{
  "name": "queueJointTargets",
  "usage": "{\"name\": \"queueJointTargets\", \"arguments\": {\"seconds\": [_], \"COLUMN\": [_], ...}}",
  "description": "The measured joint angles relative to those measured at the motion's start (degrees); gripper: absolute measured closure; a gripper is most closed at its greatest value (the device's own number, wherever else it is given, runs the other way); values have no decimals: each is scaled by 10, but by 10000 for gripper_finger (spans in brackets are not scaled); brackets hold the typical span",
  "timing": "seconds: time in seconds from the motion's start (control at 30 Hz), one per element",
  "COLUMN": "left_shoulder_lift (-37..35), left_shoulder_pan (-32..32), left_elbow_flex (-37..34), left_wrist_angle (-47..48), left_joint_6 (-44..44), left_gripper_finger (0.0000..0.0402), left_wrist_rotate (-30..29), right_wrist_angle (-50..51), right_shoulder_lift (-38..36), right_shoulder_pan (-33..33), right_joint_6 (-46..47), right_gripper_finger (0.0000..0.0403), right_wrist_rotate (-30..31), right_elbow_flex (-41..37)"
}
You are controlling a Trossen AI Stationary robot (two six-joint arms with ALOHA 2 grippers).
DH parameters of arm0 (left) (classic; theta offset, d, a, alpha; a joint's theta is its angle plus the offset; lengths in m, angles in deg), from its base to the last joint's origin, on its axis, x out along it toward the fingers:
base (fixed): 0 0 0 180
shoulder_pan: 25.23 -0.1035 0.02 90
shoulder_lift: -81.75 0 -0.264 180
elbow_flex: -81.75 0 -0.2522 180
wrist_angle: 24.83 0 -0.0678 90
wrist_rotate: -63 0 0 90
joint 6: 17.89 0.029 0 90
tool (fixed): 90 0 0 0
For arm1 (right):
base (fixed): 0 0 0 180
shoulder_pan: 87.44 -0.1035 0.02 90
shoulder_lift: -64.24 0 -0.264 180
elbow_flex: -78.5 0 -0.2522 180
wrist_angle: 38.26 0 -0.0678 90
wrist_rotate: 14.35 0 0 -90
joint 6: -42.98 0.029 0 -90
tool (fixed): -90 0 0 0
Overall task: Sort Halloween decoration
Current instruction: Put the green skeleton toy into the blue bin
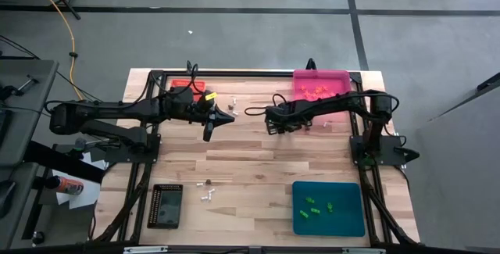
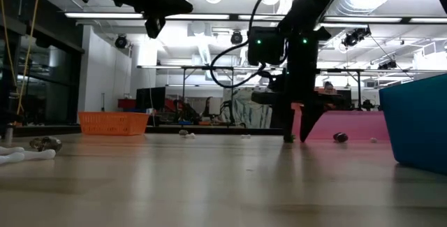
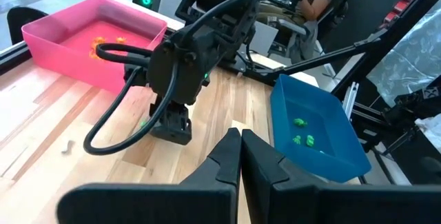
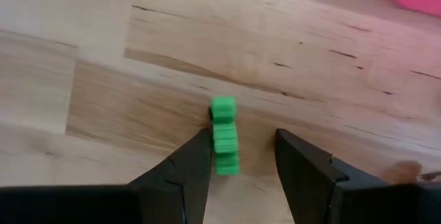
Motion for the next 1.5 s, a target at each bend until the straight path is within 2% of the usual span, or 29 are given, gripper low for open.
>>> {"name": "queueJointTargets", "arguments": {"seconds": [0.17, 0.27, 0.37, 0.43, 0.53, 0.67, 0.8, 0.93, 1.13, 1.5], "left_shoulder_lift": [0, 0, 0, 0, -8, -28, -44, -47, -43, -43], "left_shoulder_pan": [0, 0, -1, -4, -13, -28, -41, -49, -48, -48], "left_elbow_flex": [0, 0, 0, 0, 0, 12, 14, 14, 14, 14], "left_wrist_angle": [0, 0, 0, -1, -10, -14, -20, -19, -18, -19], "left_joint_6": [0, 0, 5, 10, 1, 5, 16, 16, 21, 21], "left_gripper_finger": [401, 401, 401, 401, 401, 401, 401, 401, 401, 402], "left_wrist_rotate": [0, -1, -1, -1, -2, -3, -3, -3, -3, -3], "right_wrist_angle": [-10, -14, -16, -16, -26, -70, -167, -277, -376, -379], "right_shoulder_lift": [0, 0, -2, -7, -34, -110, -199, -262, -289, -288], "right_shoulder_pan": [0, 0, 0, 0, 0, 0, 0, 0, -1, -1], "right_joint_6": [-30, -80, -132, -167, -231, -348, -478, -544, -575, -572], "right_gripper_finger": [268, 310, 374, 389, 380, 395, 393, 396, 398, 399], "right_wrist_rotate": [0, -3, -5, -6, -9, -12, -66, -147, -203, -212], "right_elbow_flex": [-1, -1, -1, -1, -2, -2, -2, -1, -1, -1]}}
